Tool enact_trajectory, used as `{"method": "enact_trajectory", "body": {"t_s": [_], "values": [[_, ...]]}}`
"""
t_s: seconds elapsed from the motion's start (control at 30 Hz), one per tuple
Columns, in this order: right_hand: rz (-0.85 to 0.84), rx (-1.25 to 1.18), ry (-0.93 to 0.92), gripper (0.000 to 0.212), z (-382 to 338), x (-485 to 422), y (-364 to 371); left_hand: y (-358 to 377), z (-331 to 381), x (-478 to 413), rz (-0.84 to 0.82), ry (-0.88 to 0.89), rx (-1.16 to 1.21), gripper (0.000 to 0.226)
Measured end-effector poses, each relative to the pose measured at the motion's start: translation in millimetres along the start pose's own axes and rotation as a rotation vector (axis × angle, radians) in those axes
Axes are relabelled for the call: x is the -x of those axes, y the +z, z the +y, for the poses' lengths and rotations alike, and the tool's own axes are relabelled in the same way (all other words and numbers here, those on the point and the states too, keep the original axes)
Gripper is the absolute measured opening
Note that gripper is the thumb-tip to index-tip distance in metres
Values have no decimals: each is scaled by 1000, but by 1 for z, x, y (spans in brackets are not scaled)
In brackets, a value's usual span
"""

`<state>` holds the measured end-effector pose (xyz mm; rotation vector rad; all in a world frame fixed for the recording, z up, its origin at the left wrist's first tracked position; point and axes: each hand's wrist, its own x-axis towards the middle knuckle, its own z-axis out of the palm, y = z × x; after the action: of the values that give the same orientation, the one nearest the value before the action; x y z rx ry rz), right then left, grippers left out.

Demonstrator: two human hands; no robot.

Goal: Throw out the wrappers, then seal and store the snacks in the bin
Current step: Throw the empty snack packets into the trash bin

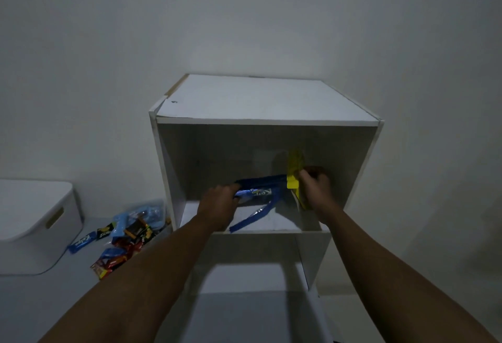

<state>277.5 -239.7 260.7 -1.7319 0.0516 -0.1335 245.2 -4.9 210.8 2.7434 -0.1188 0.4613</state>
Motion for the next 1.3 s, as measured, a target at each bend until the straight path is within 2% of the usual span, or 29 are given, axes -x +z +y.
{"method": "enact_trajectory", "body": {"t_s": [0.13,0.23,0.27,0.37,0.4,0.5,0.6,0.8,0.93,1.1,1.3], "values": [[5,-7,11,17,3,0,-5,-12,3,-8,-7,-3,185,45],[-3,-5,26,22,7,-1,-6,-26,15,-13,9,-121,264,34],[-3,4,22,25,8,-1,-6,-28,16,-16,17,-125,275,37],[-13,23,31,30,8,-3,-5,-33,9,-23,42,-40,370,66],[-15,29,28,31,7,-2,-4,-35,9,-24,39,-31,402,70],[-13,40,8,31,5,0,-3,-42,15,-24,43,-55,443,59],[-26,49,2,34,6,3,-2,-37,16,-26,103,-72,388,43],[-41,84,-14,34,10,15,-4,-33,25,-12,197,-128,539,16],[-80,71,-44,30,6,30,-11,-39,35,5,271,-185,597,22],[-162,78,-109,35,2,59,-30,-47,53,30,352,-178,504,17],[-267,132,-198,49,7,103,-74,-44,101,78,409,-154,451,19]]}}
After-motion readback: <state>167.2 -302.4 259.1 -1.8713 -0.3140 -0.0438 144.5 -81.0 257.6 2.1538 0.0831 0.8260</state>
